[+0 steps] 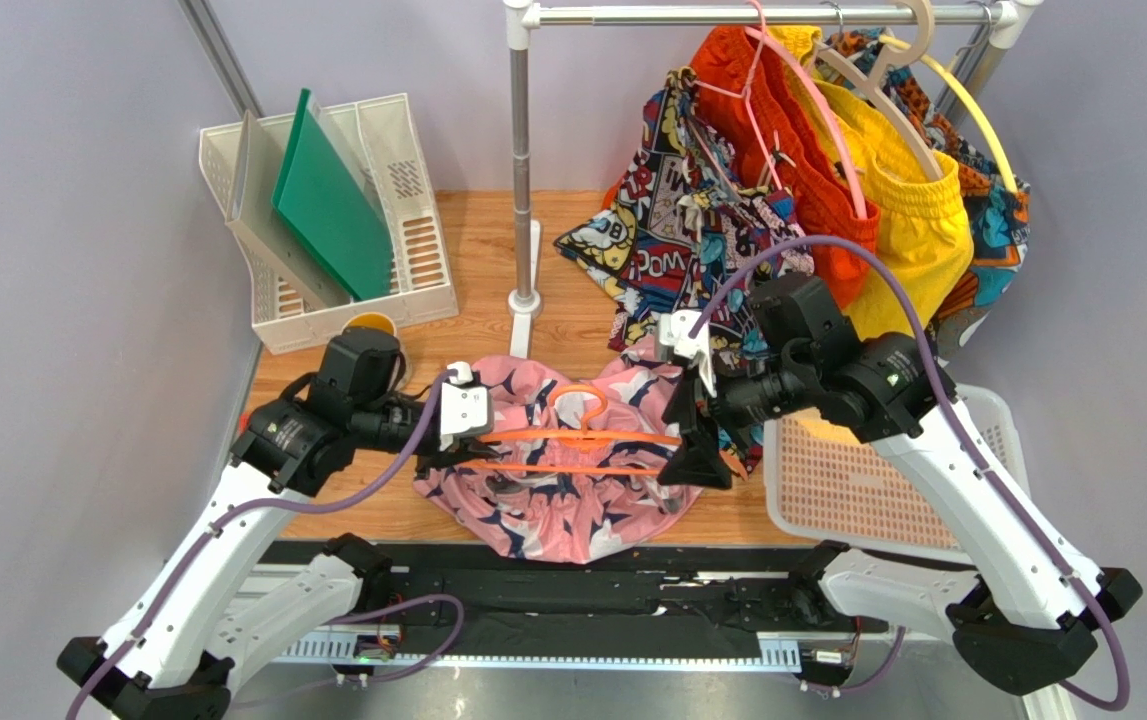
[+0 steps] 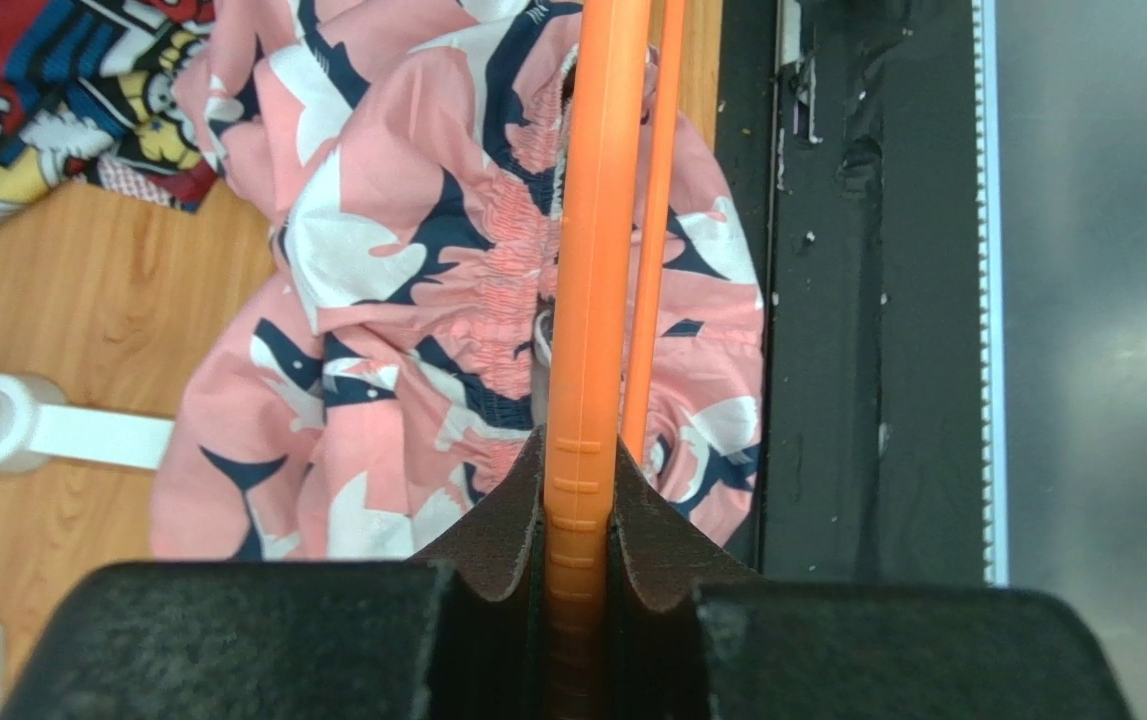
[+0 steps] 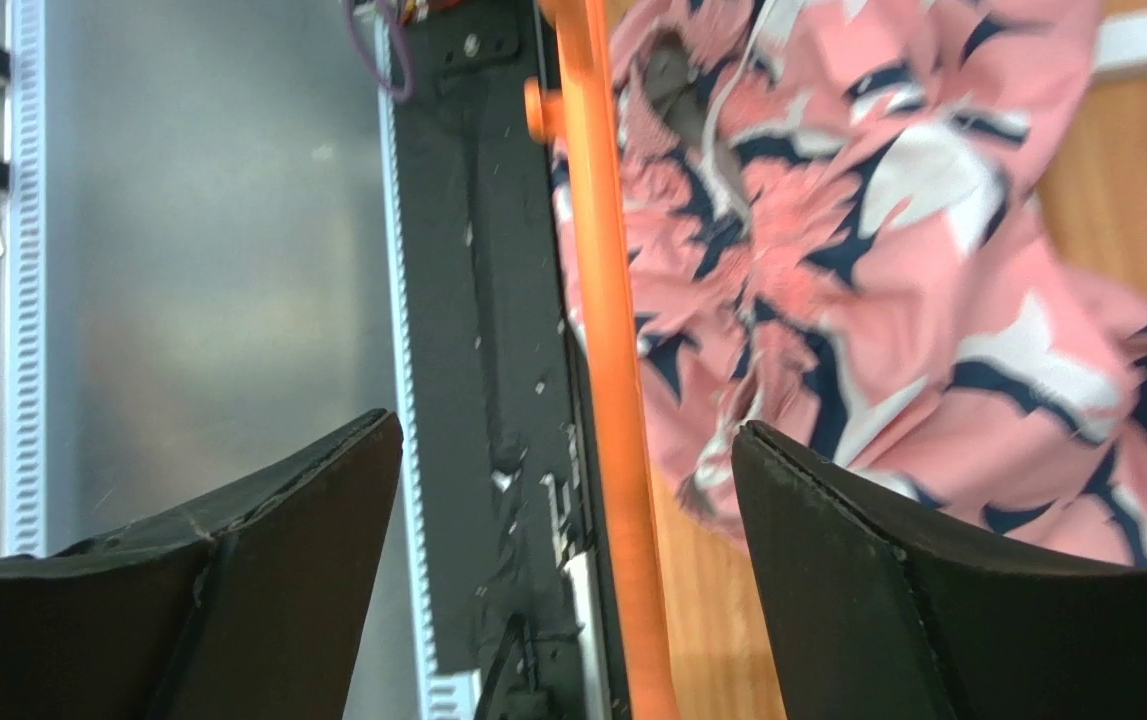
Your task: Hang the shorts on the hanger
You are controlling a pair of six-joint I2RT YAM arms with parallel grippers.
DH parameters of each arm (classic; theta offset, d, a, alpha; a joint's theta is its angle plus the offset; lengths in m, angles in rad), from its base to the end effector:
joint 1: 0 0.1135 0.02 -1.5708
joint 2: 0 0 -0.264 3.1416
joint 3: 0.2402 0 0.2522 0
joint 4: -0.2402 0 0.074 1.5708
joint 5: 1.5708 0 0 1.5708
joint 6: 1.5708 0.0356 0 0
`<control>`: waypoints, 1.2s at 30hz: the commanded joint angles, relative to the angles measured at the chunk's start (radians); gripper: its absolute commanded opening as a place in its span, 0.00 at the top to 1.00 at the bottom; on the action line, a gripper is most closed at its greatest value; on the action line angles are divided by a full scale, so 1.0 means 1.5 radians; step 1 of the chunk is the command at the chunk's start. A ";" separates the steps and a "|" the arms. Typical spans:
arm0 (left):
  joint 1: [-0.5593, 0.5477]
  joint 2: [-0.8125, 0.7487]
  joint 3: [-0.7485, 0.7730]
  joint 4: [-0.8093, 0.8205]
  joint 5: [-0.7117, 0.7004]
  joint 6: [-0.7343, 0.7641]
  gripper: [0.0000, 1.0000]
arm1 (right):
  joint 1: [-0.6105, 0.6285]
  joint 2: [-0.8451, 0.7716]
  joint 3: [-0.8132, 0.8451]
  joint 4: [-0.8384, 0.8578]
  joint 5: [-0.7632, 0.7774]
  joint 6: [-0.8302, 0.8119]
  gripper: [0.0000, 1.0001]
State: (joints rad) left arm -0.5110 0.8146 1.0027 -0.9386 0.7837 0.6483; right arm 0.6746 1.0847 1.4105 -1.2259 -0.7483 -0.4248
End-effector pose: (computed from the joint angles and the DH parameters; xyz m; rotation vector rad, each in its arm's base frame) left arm 0.1106 -0.0908 0.3426 1.5025 1.5890 -0.8231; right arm 0.1190 0.1262 0.4038 -1.5209 1.8590 1.0304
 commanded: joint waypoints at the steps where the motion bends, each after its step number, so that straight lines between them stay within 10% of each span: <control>1: -0.001 -0.001 -0.016 0.065 0.015 -0.119 1.00 | 0.006 0.010 0.035 0.164 -0.019 0.056 0.14; 12: -0.001 0.010 -0.009 0.089 0.032 -0.147 1.00 | 0.113 0.080 0.014 0.355 0.043 0.103 0.46; 28: -0.002 -0.010 -0.017 0.080 0.032 -0.131 1.00 | 0.113 0.093 -0.004 0.323 0.045 0.062 1.00; 33: 0.000 -0.005 -0.011 0.015 -0.012 -0.108 0.54 | 0.106 0.043 -0.008 0.291 0.078 0.017 1.00; 36: 0.008 -0.003 -0.020 -0.035 -0.030 -0.061 0.52 | 0.106 0.002 -0.017 0.246 0.100 -0.033 1.00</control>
State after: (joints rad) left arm -0.5091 0.8127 0.9676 -0.8925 0.7666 0.4728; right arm 0.8379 1.1923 1.3922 -0.7910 -0.6537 -0.3565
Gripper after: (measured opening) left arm 0.468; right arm 0.003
